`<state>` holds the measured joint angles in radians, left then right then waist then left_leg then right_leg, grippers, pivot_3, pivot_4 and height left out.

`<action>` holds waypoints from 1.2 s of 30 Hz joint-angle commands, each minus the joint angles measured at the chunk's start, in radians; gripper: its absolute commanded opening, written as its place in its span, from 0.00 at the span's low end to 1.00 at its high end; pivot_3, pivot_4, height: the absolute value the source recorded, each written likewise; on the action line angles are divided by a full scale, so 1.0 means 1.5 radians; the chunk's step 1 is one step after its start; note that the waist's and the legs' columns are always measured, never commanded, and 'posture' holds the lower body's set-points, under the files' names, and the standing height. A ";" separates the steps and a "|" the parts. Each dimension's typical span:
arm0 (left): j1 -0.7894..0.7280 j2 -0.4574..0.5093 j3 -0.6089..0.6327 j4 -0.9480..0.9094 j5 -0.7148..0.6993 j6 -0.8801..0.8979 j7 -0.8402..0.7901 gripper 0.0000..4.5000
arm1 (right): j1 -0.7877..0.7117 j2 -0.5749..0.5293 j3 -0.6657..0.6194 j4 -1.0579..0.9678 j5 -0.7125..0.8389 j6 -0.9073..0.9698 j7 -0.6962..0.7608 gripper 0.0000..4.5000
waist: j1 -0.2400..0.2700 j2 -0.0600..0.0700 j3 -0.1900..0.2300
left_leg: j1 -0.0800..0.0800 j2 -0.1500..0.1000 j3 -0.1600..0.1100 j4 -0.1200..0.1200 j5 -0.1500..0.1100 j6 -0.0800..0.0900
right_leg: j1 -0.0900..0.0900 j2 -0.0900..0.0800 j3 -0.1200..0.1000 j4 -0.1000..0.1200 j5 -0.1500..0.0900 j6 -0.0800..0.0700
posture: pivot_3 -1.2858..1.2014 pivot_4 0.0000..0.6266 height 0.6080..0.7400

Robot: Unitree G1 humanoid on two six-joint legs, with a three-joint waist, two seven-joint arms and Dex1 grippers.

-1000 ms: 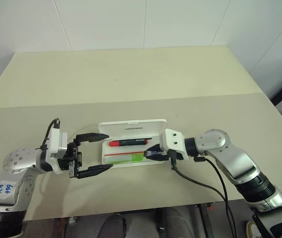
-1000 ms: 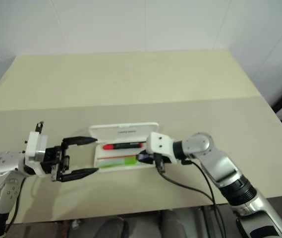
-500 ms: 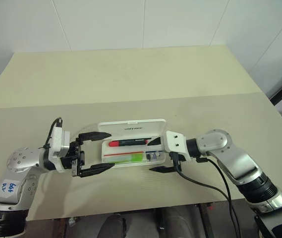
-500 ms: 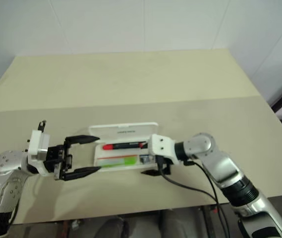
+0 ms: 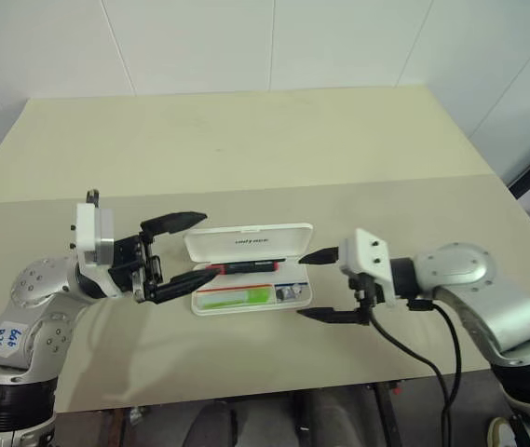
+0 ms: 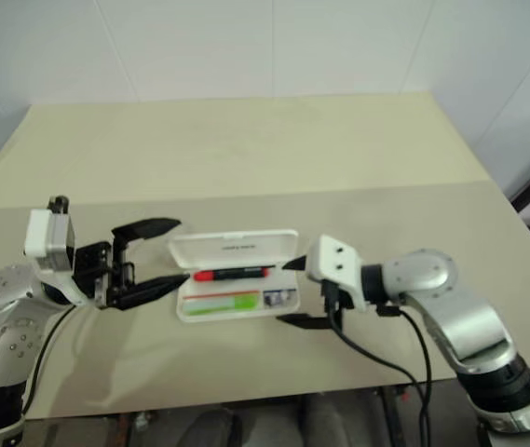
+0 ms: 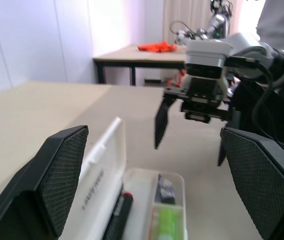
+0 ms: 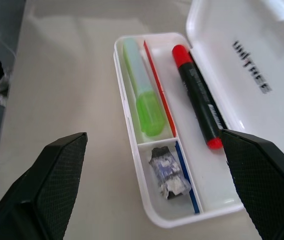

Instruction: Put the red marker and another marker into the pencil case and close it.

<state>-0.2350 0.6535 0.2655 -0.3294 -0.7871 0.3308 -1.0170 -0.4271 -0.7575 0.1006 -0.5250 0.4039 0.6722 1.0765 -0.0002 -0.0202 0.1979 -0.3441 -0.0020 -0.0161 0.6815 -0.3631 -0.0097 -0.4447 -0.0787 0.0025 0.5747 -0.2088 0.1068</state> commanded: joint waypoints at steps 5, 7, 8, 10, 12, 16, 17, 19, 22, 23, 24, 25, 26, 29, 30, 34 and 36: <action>-0.085 0.012 0.036 0.047 -0.022 0.026 0.049 1.00 | -0.009 -0.006 -0.124 -0.048 0.079 0.062 -0.083 0.99 | 0.000 0.000 0.000 | 0.000 0.000 0.001 0.000 0.000 0.000 | 0.000 0.000 0.000 0.000 0.000 0.000 | 0.52 0.24 1.00; -0.100 0.017 0.034 0.068 -0.009 0.036 0.064 1.00 | -0.008 -0.003 -0.136 -0.049 0.089 0.064 -0.102 0.99 | -0.001 0.000 0.000 | 0.000 0.000 0.002 0.000 0.000 -0.001 | 0.000 0.000 0.000 0.000 0.000 0.000 | 0.52 0.24 1.00; -0.109 0.017 0.031 0.080 0.001 0.036 0.073 1.00 | -0.008 -0.003 -0.140 -0.049 0.092 0.065 -0.111 0.99 | -0.001 0.000 0.000 | 0.000 0.000 0.003 0.000 0.000 -0.001 | 0.000 0.000 0.000 0.001 0.000 0.000 | 0.52 0.24 1.00; -0.128 0.014 0.027 0.109 0.010 0.036 0.082 1.00 | -0.005 -0.005 -0.149 -0.047 0.096 0.064 -0.126 0.99 | -0.001 0.000 0.000 | 0.000 0.000 0.003 0.000 0.000 -0.001 | 0.000 0.000 0.000 0.001 0.000 0.000 | 0.52 0.24 1.00; -0.153 0.010 0.020 0.156 0.017 0.045 0.084 0.96 | 0.006 -0.004 -0.176 -0.044 0.104 0.056 -0.143 1.00 | 0.000 0.000 0.000 | 0.000 0.000 0.004 0.000 0.000 -0.001 | 0.000 0.000 0.000 0.001 0.000 0.000 | 0.52 0.24 1.00; -0.180 0.003 0.013 0.213 0.022 0.076 0.100 0.72 | 0.053 -0.004 -0.234 -0.057 0.136 0.033 -0.147 1.00 | 0.002 0.000 0.000 | -0.001 0.000 0.004 0.000 0.000 0.000 | 0.000 0.000 0.000 0.000 0.000 0.000 | 0.52 0.24 1.00; -0.188 0.002 0.008 0.231 0.028 0.077 0.098 0.64 | 0.074 -0.002 -0.249 -0.063 0.145 0.021 -0.139 1.00 | 0.004 0.000 0.000 | -0.001 0.000 0.004 0.000 0.000 0.000 | 0.000 0.000 0.000 0.000 0.000 0.000 | 0.52 0.24 1.00; -0.213 -0.007 0.006 0.279 0.037 0.076 0.099 0.48 | 0.123 0.010 -0.286 -0.074 0.168 -0.023 -0.115 1.00 | 0.006 0.000 0.000 | -0.002 0.000 0.004 0.000 0.000 0.000 | 0.000 0.000 -0.001 0.000 0.000 0.001 | 0.52 0.24 1.00; -0.247 -0.023 0.008 0.337 0.039 0.069 0.087 0.26 | 0.177 0.010 -0.316 -0.075 0.175 -0.056 -0.104 1.00 | 0.008 0.000 0.000 | -0.003 -0.001 0.004 0.000 0.000 0.000 | 0.000 0.000 -0.001 -0.001 0.001 0.001 | 0.52 0.24 1.00; -0.256 -0.027 0.007 0.353 0.042 0.065 0.082 0.17 | 0.190 0.006 -0.318 -0.075 0.173 -0.061 -0.104 1.00 | 0.009 0.000 0.000 | -0.003 -0.001 0.004 0.001 0.000 0.000 | 0.000 0.000 -0.001 -0.001 0.001 0.001 | 0.52 0.24 1.00; -0.264 -0.030 0.003 0.367 0.049 0.063 0.081 0.08 | 0.202 0.002 -0.319 -0.078 0.171 -0.065 -0.106 1.00 | 0.009 0.000 0.000 | -0.003 -0.001 0.004 0.001 0.000 0.000 | 0.000 0.000 -0.001 -0.001 0.001 0.001 | 0.52 0.24 1.00; -0.272 -0.033 -0.001 0.381 0.058 0.063 0.087 0.01 | 0.212 0.000 -0.319 -0.081 0.170 -0.068 -0.109 1.00 | 0.008 0.000 0.000 | -0.003 -0.001 0.004 0.001 0.000 0.000 | 0.000 0.000 -0.001 -0.001 0.001 0.002 | 0.52 0.24 1.00; -0.283 -0.037 -0.007 0.401 0.073 0.064 0.099 0.01 | 0.221 0.001 -0.320 -0.084 0.170 -0.070 -0.115 1.00 | 0.008 0.000 0.000 | -0.002 -0.001 0.005 0.001 0.000 0.000 | 0.000 0.000 -0.001 -0.001 0.001 0.002 | 0.52 0.24 1.00; -0.314 -0.044 -0.039 0.465 0.131 0.068 0.129 0.01 | 0.251 0.001 -0.324 -0.095 0.170 -0.076 -0.125 1.00 | 0.008 0.000 0.000 | -0.002 -0.001 0.005 0.001 0.000 0.000 | 0.000 0.000 -0.001 0.000 0.001 0.002 | 0.52 0.24 1.00; -0.317 -0.046 -0.045 0.470 0.136 0.075 0.128 0.01 | 0.261 0.000 -0.327 -0.097 0.169 -0.076 -0.127 1.00 | 0.008 0.000 0.000 | -0.001 -0.001 0.005 0.001 0.001 0.000 | 0.000 0.000 -0.001 0.001 0.001 0.002 | 0.52 0.24 1.00; -0.353 -0.042 -0.083 0.505 0.128 0.228 0.114 0.01 | 0.331 -0.013 -0.377 -0.113 0.181 -0.076 -0.114 1.00 | 0.011 0.000 0.000 | -0.001 -0.001 0.005 0.001 0.001 0.000 | 0.000 0.000 0.000 0.001 0.001 0.002 | 0.52 0.24 1.00; -0.375 -0.031 -0.106 0.527 0.138 0.297 0.108 0.01 | 0.365 -0.020 -0.401 -0.120 0.190 -0.074 -0.107 1.00 | 0.014 0.000 0.000 | -0.002 -0.001 0.005 0.001 0.001 0.000 | 0.000 0.000 0.000 0.001 0.001 0.002 | 0.52 0.24 1.00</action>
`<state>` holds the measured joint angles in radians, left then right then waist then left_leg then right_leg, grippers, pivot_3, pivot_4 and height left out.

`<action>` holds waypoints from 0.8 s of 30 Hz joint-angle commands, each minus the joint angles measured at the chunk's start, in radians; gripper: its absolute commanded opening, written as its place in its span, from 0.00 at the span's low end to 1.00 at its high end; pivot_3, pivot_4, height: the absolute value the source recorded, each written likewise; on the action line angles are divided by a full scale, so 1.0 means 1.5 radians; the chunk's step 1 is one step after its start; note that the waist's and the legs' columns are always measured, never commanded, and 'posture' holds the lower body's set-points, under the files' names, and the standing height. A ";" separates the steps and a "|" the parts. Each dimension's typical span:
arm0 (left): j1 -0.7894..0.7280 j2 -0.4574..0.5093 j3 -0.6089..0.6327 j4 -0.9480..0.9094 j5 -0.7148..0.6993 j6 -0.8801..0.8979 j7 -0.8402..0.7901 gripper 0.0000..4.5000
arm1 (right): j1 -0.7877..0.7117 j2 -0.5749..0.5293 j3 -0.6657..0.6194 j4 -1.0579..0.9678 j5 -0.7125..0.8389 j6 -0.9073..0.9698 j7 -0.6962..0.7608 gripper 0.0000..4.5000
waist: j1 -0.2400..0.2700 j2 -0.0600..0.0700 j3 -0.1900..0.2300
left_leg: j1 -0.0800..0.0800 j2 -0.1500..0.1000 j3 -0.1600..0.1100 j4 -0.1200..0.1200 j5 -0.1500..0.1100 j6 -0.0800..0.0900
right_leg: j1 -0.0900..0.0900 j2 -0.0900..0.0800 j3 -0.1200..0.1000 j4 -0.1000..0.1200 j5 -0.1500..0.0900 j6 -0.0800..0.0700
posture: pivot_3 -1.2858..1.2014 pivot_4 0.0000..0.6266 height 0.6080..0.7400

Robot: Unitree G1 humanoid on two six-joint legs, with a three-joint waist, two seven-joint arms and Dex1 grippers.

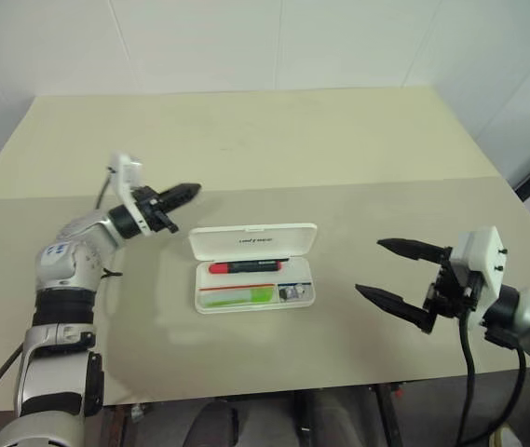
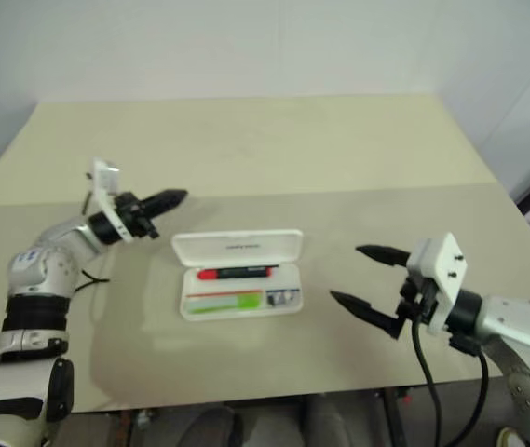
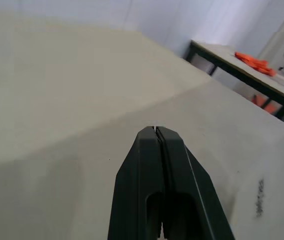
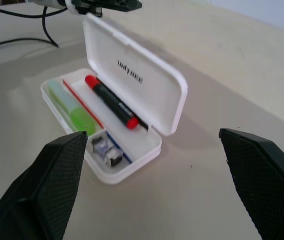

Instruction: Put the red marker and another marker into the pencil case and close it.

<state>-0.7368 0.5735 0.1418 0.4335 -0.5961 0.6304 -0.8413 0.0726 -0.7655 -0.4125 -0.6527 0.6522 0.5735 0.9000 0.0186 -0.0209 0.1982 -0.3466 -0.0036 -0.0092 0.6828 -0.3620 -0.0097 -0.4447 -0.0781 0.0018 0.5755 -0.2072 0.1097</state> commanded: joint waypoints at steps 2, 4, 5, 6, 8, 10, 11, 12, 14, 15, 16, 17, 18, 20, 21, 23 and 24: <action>-0.054 0.029 -0.038 0.027 0.011 0.139 -0.033 0.01 | 0.054 -0.022 -0.073 -0.040 0.030 -0.009 0.014 1.00 | 0.002 0.000 0.000 | 0.000 0.000 0.000 0.000 0.000 0.000 | 0.000 0.000 0.000 0.000 0.000 0.000 | 0.52 0.24 1.00; -0.067 0.036 -0.051 0.036 0.004 0.184 -0.066 0.01 | 0.073 -0.029 -0.084 -0.043 0.032 -0.014 0.023 1.00 | 0.002 0.000 0.000 | 0.000 0.000 0.000 0.000 0.000 0.000 | 0.000 0.000 0.000 0.000 0.000 0.000 | 0.52 0.24 1.00; -0.074 0.044 -0.068 0.039 0.006 0.213 -0.088 0.01 | 0.078 -0.031 -0.092 -0.042 0.035 -0.016 0.024 1.00 | 0.002 0.000 0.000 | 0.000 0.000 0.000 0.000 0.000 0.000 | 0.000 0.000 0.000 0.000 0.000 0.000 | 0.52 0.24 1.00; -0.079 0.053 -0.084 0.037 0.010 0.244 -0.100 0.01 | 0.083 -0.035 -0.100 -0.041 0.035 -0.016 0.023 1.00 | 0.001 0.000 0.000 | 0.000 0.000 0.000 0.000 0.000 0.000 | 0.000 0.000 0.000 0.000 0.000 0.000 | 0.52 0.24 1.00; -0.086 0.066 -0.108 0.033 0.010 0.294 -0.127 0.01 | 0.087 -0.038 -0.109 -0.040 0.038 -0.017 0.021 1.00 | -0.002 0.000 0.000 | 0.001 0.000 0.001 0.000 0.000 0.000 | 0.000 0.000 0.001 0.001 0.000 0.000 | 0.52 0.24 1.00; -0.085 0.079 -0.125 0.007 0.001 0.329 -0.154 0.01 | 0.089 -0.038 -0.110 -0.042 0.039 -0.017 0.015 1.00 | -0.004 0.000 0.000 | 0.001 0.000 0.001 0.000 0.000 0.000 | 0.000 0.000 0.001 0.001 0.000 0.000 | 0.52 0.24 1.00; -0.082 0.088 -0.133 -0.013 -0.002 0.341 -0.167 0.01 | 0.090 -0.039 -0.109 -0.043 0.039 -0.017 0.012 1.00 | -0.005 0.000 0.000 | 0.001 0.000 0.001 0.000 0.000 0.000 | 0.000 0.000 0.001 0.001 0.000 0.000 | 0.52 0.24 1.00; -0.078 0.102 -0.146 -0.039 -0.007 0.358 -0.185 0.01 | 0.091 -0.037 -0.107 -0.047 0.039 -0.016 0.009 1.00 | -0.005 -0.001 0.000 | 0.001 0.000 0.001 0.000 0.000 0.000 | 0.000 0.000 0.001 0.002 0.000 0.000 | 0.52 0.24 1.00; -0.067 0.127 -0.171 -0.080 -0.003 0.366 -0.212 0.01 | 0.093 -0.036 -0.104 -0.050 0.037 -0.017 0.004 1.00 | -0.007 -0.001 0.000 | 0.001 0.000 0.001 0.000 0.000 0.000 | 0.000 0.000 0.001 0.002 0.000 0.000 | 0.52 0.24 1.00; -0.062 0.138 -0.182 -0.096 0.003 0.362 -0.222 0.01 | 0.094 -0.036 -0.102 -0.051 0.037 -0.017 0.002 1.00 | -0.007 -0.001 0.000 | 0.001 0.000 0.001 0.000 0.000 0.000 | 0.000 0.000 0.002 0.002 0.000 0.000 | 0.52 0.24 1.00; -0.057 0.149 -0.190 -0.111 0.003 0.365 -0.232 0.01 | 0.094 -0.035 -0.101 -0.051 0.036 -0.018 0.001 1.00 | -0.008 -0.001 0.000 | 0.001 0.000 0.001 0.000 0.000 0.000 | 0.000 0.000 0.002 0.001 0.000 -0.001 | 0.52 0.24 1.00; -0.053 0.156 -0.196 -0.123 0.003 0.364 -0.240 0.01 | 0.094 -0.035 -0.101 -0.052 0.036 -0.018 0.000 1.00 | -0.009 -0.001 0.000 | 0.001 0.000 0.001 0.000 0.000 0.000 | 0.000 0.000 0.002 0.001 0.000 -0.001 | 0.52 0.24 1.00; -0.051 0.160 -0.198 -0.131 0.002 0.364 -0.245 0.01 | 0.094 -0.035 -0.100 -0.052 0.037 -0.018 -0.001 1.00 | -0.010 -0.001 0.000 | 0.001 0.000 0.001 0.000 0.000 0.000 | 0.000 0.000 0.002 0.001 0.000 -0.001 | 0.52 0.24 1.00; -0.046 0.170 -0.203 -0.147 0.004 0.366 -0.251 0.01 | 0.095 -0.035 -0.099 -0.053 0.037 -0.018 -0.002 1.00 | -0.010 -0.001 0.000 | 0.001 0.000 0.001 0.000 0.000 0.000 | 0.000 0.000 0.002 0.001 0.000 -0.001 | 0.52 0.24 1.00; -0.043 0.174 -0.206 -0.154 0.003 0.369 -0.254 0.01 | 0.096 -0.035 -0.099 -0.054 0.037 -0.020 -0.002 1.00 | -0.011 -0.001 0.000 | 0.001 0.000 0.001 0.000 0.000 0.000 | 0.000 0.000 0.002 0.001 0.000 -0.001 | 0.52 0.24 1.00; -0.019 0.200 -0.241 -0.200 0.014 0.366 -0.268 0.01 | 0.104 -0.033 -0.098 -0.049 0.030 -0.033 0.011 1.00 | -0.011 -0.001 0.000 | 0.001 0.000 0.001 0.000 0.000 0.000 | 0.000 0.000 0.002 0.001 0.000 -0.001 | 0.52 0.24 1.00; -0.010 0.208 -0.252 -0.216 0.018 0.364 -0.271 0.01 | 0.107 -0.033 -0.098 -0.047 0.028 -0.038 0.015 1.00 | -0.013 -0.001 0.000 | 0.001 0.000 0.001 0.000 0.000 0.000 | 0.000 0.000 0.002 0.001 0.000 -0.001 | 0.52 0.24 1.00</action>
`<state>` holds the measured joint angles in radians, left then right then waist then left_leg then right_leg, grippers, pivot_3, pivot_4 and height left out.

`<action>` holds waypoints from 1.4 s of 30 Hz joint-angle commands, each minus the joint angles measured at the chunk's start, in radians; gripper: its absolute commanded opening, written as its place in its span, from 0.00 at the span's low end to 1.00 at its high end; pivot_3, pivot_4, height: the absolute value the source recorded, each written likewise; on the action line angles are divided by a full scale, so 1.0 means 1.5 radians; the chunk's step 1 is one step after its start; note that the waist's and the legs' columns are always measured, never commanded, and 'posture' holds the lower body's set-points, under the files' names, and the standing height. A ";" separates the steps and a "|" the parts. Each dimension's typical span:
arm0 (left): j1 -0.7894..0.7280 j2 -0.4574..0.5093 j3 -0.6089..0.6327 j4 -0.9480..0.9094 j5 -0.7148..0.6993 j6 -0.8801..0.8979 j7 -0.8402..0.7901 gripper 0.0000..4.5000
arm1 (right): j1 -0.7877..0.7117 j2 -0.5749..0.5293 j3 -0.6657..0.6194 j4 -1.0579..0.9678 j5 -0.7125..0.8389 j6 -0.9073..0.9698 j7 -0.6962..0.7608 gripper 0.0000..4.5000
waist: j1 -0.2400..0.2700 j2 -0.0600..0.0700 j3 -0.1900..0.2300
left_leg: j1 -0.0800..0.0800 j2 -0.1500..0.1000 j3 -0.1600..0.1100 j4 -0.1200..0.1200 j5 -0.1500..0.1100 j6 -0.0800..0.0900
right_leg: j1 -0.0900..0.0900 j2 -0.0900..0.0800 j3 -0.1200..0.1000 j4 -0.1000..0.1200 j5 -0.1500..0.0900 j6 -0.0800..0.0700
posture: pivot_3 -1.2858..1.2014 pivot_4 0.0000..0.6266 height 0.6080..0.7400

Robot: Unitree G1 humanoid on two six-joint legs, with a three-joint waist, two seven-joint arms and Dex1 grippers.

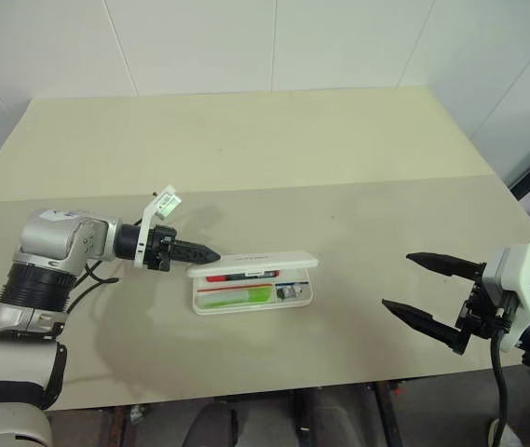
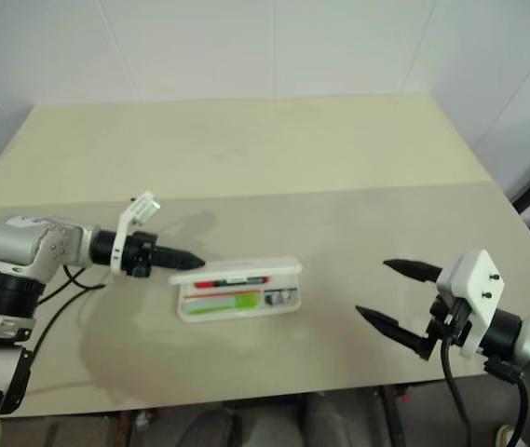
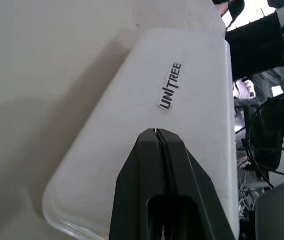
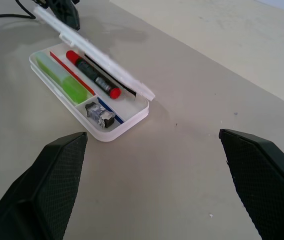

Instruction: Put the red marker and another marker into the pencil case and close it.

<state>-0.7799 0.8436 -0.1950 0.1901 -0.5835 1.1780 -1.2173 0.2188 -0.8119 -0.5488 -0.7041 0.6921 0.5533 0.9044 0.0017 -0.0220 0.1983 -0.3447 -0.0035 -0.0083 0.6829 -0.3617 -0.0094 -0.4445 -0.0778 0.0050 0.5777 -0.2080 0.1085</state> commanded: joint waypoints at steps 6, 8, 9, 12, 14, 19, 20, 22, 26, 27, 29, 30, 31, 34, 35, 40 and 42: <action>0.050 0.037 -0.062 -0.088 0.037 -0.024 -0.009 0.01 | 0.037 0.005 -0.003 0.007 -0.017 -0.081 0.051 1.00 | -0.001 0.000 0.000 | 0.000 0.000 0.000 0.000 0.000 0.000 | 0.000 0.000 0.000 0.000 0.000 0.000 | 0.52 0.24 1.00; 0.057 0.044 -0.083 -0.098 0.061 -0.041 -0.004 0.01 | 0.049 0.010 -0.003 0.010 -0.022 -0.096 0.059 1.00 | 0.000 0.000 0.000 | 0.000 0.000 0.000 0.000 0.000 0.000 | 0.000 0.000 0.000 0.000 0.000 0.000 | 0.52 0.24 1.00; 0.060 0.047 -0.093 -0.103 0.073 -0.052 -0.001 0.01 | 0.053 0.011 -0.003 0.011 -0.021 -0.101 0.061 1.00 | 0.000 0.000 0.000 | 0.001 0.000 0.000 0.000 0.000 0.000 | 0.000 0.000 0.000 0.000 0.000 0.000 | 0.52 0.24 1.00; 0.061 0.049 -0.106 -0.110 0.090 -0.065 0.000 0.01 | 0.056 0.010 0.002 0.013 -0.023 -0.109 0.060 1.00 | 0.000 0.000 0.000 | 0.002 0.000 0.001 0.000 0.000 0.000 | 0.001 0.000 0.001 0.000 0.000 0.000 | 0.52 0.24 1.00; 0.058 0.046 -0.111 -0.109 0.099 -0.073 0.003 0.01 | 0.055 0.009 0.005 0.014 -0.023 -0.112 0.057 1.00 | -0.001 0.000 0.000 | 0.004 0.000 0.002 0.000 0.000 0.000 | 0.003 0.000 0.002 -0.001 0.000 -0.001 | 0.52 0.24 1.00; 0.054 0.036 -0.137 -0.097 0.163 -0.127 0.039 0.01 | 0.048 0.007 0.013 0.021 -0.028 -0.117 0.050 1.00 | -0.002 0.000 -0.001 | 0.008 0.000 0.001 0.000 0.000 0.001 | 0.011 0.000 0.001 -0.004 -0.008 -0.011 | 0.52 0.24 1.00; 0.054 0.032 -0.137 -0.095 0.169 -0.130 0.047 0.01 | 0.047 0.008 0.014 0.021 -0.029 -0.119 0.049 1.00 | -0.001 0.000 -0.001 | 0.009 0.000 0.001 0.000 0.000 0.001 | 0.012 0.000 0.002 -0.004 -0.008 -0.011 | 0.52 0.24 1.00; 0.055 0.028 -0.137 -0.098 0.171 -0.132 0.049 0.01 | 0.045 0.009 0.014 0.022 -0.028 -0.119 0.045 1.00 | 0.000 -0.001 -0.002 | 0.009 0.000 0.001 0.000 0.001 0.001 | 0.012 0.000 0.002 -0.003 -0.008 -0.011 | 0.52 0.24 1.00; 0.060 0.024 -0.140 -0.107 0.182 -0.121 0.059 0.01 | 0.044 0.009 0.018 0.024 -0.031 -0.123 0.045 1.00 | 0.000 -0.001 -0.002 | 0.011 0.000 0.000 0.000 0.003 0.001 | 0.014 0.000 0.002 -0.002 -0.007 -0.011 | 0.52 0.24 1.00; 0.060 0.019 -0.138 -0.106 0.181 -0.117 0.063 0.01 | 0.043 0.010 0.019 0.025 -0.031 -0.124 0.045 1.00 | 0.000 0.000 -0.002 | 0.013 0.000 0.000 0.000 0.003 0.001 | 0.015 0.000 0.002 -0.002 -0.007 -0.011 | 0.52 0.24 1.00; 0.062 0.014 -0.135 -0.108 0.182 -0.121 0.065 0.01 | 0.042 0.011 0.021 0.027 -0.031 -0.128 0.048 1.00 | -0.002 0.000 -0.003 | 0.016 0.000 0.000 0.000 0.003 0.001 | 0.018 0.000 0.002 -0.002 -0.009 -0.009 | 0.52 0.24 1.00; 0.062 0.012 -0.132 -0.111 0.180 -0.119 0.066 0.01 | 0.041 0.011 0.021 0.028 -0.030 -0.129 0.050 1.00 | -0.003 0.000 -0.003 | 0.017 0.000 -0.001 0.000 0.002 0.001 | 0.019 0.000 0.001 -0.003 -0.009 -0.008 | 0.52 0.24 1.00; 0.062 0.009 -0.126 -0.115 0.174 -0.114 0.065 0.01 | 0.041 0.012 0.021 0.031 -0.029 -0.133 0.053 1.00 | -0.003 0.000 -0.003 | 0.018 0.001 -0.002 0.000 0.002 0.000 | 0.021 0.000 0.001 -0.005 -0.009 -0.008 | 0.52 0.24 1.00; 0.060 0.002 -0.096 -0.124 0.151 -0.109 0.057 0.01 | 0.034 0.019 0.013 0.043 -0.009 -0.146 0.066 1.00 | -0.003 0.001 -0.003 | 0.018 0.001 -0.006 0.000 0.002 -0.001 | 0.022 0.000 0.000 -0.008 -0.009 -0.007 | 0.52 0.24 1.00; 0.057 0.001 -0.090 -0.126 0.151 -0.105 0.058 0.01 | 0.034 0.019 0.010 0.046 -0.004 -0.148 0.071 1.00 | -0.002 0.001 -0.003 | 0.018 0.001 -0.006 0.000 0.001 -0.001 | 0.022 0.000 0.000 -0.008 -0.009 -0.007 | 0.52 0.24 1.00; 0.038 0.004 -0.035 -0.154 0.125 -0.081 0.062 0.01 | 0.028 0.010 -0.002 0.068 0.016 -0.148 0.092 1.00 | -0.002 0.000 -0.003 | 0.016 0.000 -0.006 -0.001 -0.001 0.000 | 0.020 0.000 0.001 -0.005 -0.009 -0.007 | 0.52 0.24 1.00; 0.030 -0.003 -0.010 -0.172 0.109 -0.077 0.070 0.01 | 0.023 0.002 0.001 0.079 0.015 -0.146 0.102 1.00 | -0.002 -0.001 -0.002 | 0.016 0.000 -0.006 -0.001 -0.001 0.000 | 0.019 0.000 0.001 -0.003 -0.009 -0.005 | 0.52 0.24 1.00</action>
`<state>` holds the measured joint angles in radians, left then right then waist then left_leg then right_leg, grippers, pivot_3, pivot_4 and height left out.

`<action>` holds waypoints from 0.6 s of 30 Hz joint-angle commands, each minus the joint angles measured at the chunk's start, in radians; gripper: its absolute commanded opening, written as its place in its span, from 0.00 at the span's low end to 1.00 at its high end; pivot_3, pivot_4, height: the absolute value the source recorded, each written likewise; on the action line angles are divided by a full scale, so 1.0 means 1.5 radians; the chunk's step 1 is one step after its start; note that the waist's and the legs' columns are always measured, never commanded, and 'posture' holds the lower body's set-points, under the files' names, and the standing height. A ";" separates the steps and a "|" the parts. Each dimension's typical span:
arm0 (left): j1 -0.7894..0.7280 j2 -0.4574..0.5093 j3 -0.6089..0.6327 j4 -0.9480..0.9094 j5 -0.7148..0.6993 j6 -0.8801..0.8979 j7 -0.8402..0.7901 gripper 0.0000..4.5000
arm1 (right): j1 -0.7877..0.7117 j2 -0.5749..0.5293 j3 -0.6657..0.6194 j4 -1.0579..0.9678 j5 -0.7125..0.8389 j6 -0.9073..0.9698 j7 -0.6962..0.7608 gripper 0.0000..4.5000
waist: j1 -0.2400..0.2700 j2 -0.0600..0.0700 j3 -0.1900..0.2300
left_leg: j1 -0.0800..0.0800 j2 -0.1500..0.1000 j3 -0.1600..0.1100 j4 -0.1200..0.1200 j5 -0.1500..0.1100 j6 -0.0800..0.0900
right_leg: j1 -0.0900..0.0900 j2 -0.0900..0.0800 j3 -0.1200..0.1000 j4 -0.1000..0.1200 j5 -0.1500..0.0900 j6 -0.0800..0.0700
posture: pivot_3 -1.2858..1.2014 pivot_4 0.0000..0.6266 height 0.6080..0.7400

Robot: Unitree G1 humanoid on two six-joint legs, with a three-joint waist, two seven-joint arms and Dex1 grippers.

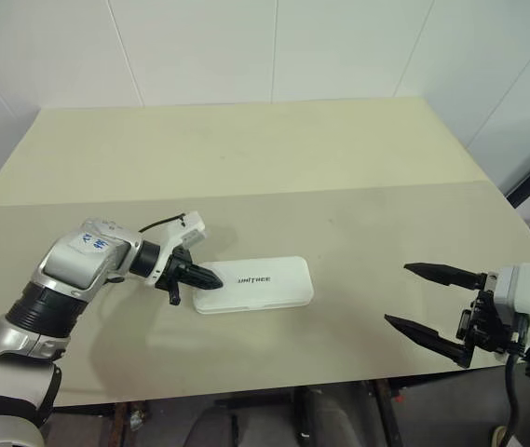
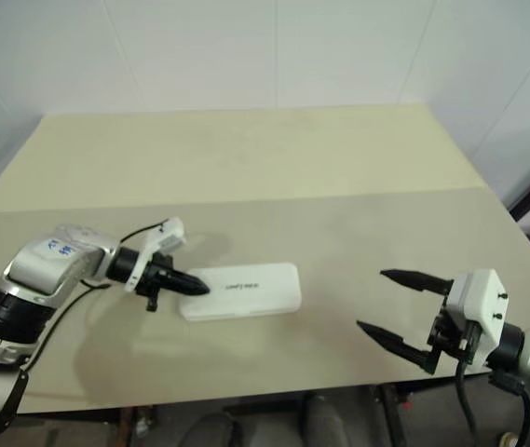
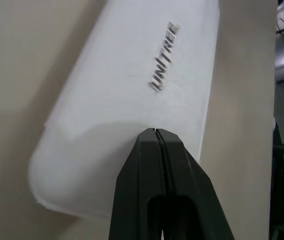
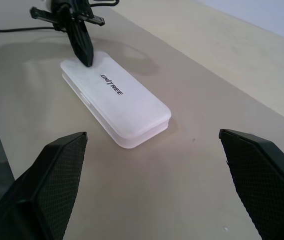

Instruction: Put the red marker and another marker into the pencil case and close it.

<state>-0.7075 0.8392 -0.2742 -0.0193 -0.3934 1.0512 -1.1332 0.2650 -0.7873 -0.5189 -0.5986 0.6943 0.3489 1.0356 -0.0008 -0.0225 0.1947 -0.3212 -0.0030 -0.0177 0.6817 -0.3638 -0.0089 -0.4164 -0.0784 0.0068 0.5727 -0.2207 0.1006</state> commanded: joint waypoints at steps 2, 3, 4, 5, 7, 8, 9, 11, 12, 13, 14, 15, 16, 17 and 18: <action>-0.014 -0.013 0.079 -0.051 -0.035 -0.028 0.017 0.01 | -0.015 -0.017 -0.011 0.008 0.012 -0.006 0.012 1.00 | 0.000 0.000 0.000 | 0.000 0.000 0.000 0.000 -0.001 0.000 | -0.003 0.000 0.000 0.001 0.000 0.000 | 0.52 0.24 1.00; -0.009 -0.031 0.105 -0.065 -0.047 -0.070 0.017 0.01 | -0.017 -0.019 -0.011 0.012 0.014 -0.004 0.015 1.00 | 0.001 0.000 0.000 | -0.002 0.000 0.000 0.000 -0.001 0.000 | -0.006 0.000 0.000 0.002 0.001 0.001 | 0.52 0.24 1.00; -0.002 -0.066 0.151 -0.077 -0.080 -0.126 0.007 0.01 | -0.020 -0.023 -0.008 0.014 0.015 0.000 0.018 1.00 | 0.002 0.000 0.000 | -0.004 0.000 0.000 0.000 -0.001 0.000 | -0.008 0.000 0.000 0.003 0.002 0.004 | 0.52 0.24 1.00; 0.003 -0.091 0.182 -0.085 -0.103 -0.165 0.000 0.01 | -0.022 -0.025 -0.006 0.017 0.015 0.002 0.020 1.00 | 0.004 0.000 0.000 | -0.007 0.000 0.000 0.000 -0.001 0.000 | -0.011 0.000 0.000 0.004 0.004 0.007 | 0.52 0.24 1.00; 0.036 -0.118 0.221 -0.122 -0.097 -0.220 0.035 0.01 | -0.039 -0.037 0.007 0.035 0.012 0.003 0.035 1.00 | 0.007 0.000 0.000 | -0.010 0.000 0.000 0.001 0.000 -0.001 | -0.015 -0.001 0.000 0.006 0.004 0.007 | 0.52 0.24 1.00; 0.065 -0.123 0.228 -0.130 -0.092 -0.262 0.023 0.01 | -0.056 -0.044 0.021 0.045 0.008 0.004 0.040 1.00 | 0.004 0.000 0.000 | -0.011 0.000 0.000 0.001 0.000 -0.001 | -0.015 -0.001 0.000 0.006 0.004 0.007 | 0.52 0.24 1.00; 0.088 -0.132 0.237 -0.130 -0.084 -0.307 0.022 0.01 | -0.075 -0.050 0.035 0.056 0.005 0.003 0.044 1.00 | 0.000 0.001 0.000 | -0.010 0.000 0.001 0.000 -0.001 -0.001 | -0.015 -0.001 0.000 0.006 0.004 0.007 | 0.52 0.24 1.00; 0.114 -0.147 0.245 -0.123 -0.078 -0.382 0.009 0.04 | -0.102 -0.059 0.053 0.076 0.002 0.000 0.056 1.00 | -0.001 0.001 0.000 | -0.010 -0.001 0.002 0.000 -0.002 -0.001 | -0.015 0.000 0.001 0.006 0.004 0.006 | 0.52 0.24 1.00; 0.122 -0.150 0.247 -0.119 -0.077 -0.412 0.000 0.09 | -0.111 -0.062 0.060 0.083 0.000 -0.001 0.062 1.00 | -0.001 0.001 0.000 | -0.009 -0.001 0.002 0.000 -0.002 -0.001 | -0.015 0.000 0.001 0.004 0.004 0.006 | 0.52 0.24 1.00; 0.128 -0.157 0.257 -0.113 -0.098 -0.439 -0.026 0.14 | -0.124 -0.067 0.070 0.094 -0.003 -0.003 0.071 1.00 | 0.001 0.000 0.000 | -0.009 -0.001 0.002 0.000 -0.002 -0.001 | -0.015 0.000 0.001 0.002 0.004 0.006 | 0.52 0.24 1.00; 0.133 -0.159 0.268 -0.100 -0.120 -0.456 -0.056 0.21 | -0.140 -0.072 0.081 0.105 -0.006 -0.005 0.079 1.00 | 0.001 0.000 0.000 | -0.009 -0.001 0.003 0.001 -0.001 -0.001 | -0.015 0.000 0.000 0.002 0.004 0.007 | 0.52 0.24 1.00; 0.136 -0.161 0.276 -0.085 -0.139 -0.473 -0.085 0.28 | -0.154 -0.076 0.090 0.117 -0.010 -0.008 0.086 1.00 | 0.001 0.000 0.000 | -0.009 -0.001 0.003 0.001 -0.001 -0.001 | -0.015 0.000 0.000 0.003 0.004 0.006 | 0.52 0.24 1.00; 0.136 -0.164 0.279 -0.076 -0.150 -0.486 -0.104 0.36 | -0.163 -0.080 0.093 0.129 -0.013 -0.011 0.093 1.00 | 0.003 0.000 0.000 | -0.009 -0.001 0.004 0.001 -0.001 -0.001 | -0.015 0.000 0.000 0.003 0.004 0.006 | 0.52 0.24 1.00; 0.136 -0.165 0.281 -0.065 -0.162 -0.495 -0.124 0.44 | -0.171 -0.082 0.096 0.139 -0.016 -0.014 0.100 1.00 | 0.004 0.000 0.000 | -0.009 -0.001 0.004 0.001 -0.001 -0.001 | -0.015 0.000 0.000 0.003 0.004 0.006 | 0.52 0.24 1.00; 0.132 -0.168 0.288 -0.051 -0.184 -0.497 -0.150 0.52 | -0.177 -0.084 0.097 0.148 -0.020 -0.017 0.104 1.00 | 0.005 0.000 0.000 | -0.009 -0.001 0.004 0.001 -0.001 -0.001 | -0.015 0.000 -0.001 0.003 0.004 0.006 | 0.52 0.24 1.00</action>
<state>-0.4985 0.5951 0.1326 -0.1054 -0.6165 0.3332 -1.3077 0.0074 -0.8975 -0.3627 -0.3858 0.6657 0.3462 1.1759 0.0065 -0.0220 0.1947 -0.3352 -0.0047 -0.0122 0.6827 -0.3651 -0.0111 -0.4381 -0.0779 0.0057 0.5768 -0.2149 0.1097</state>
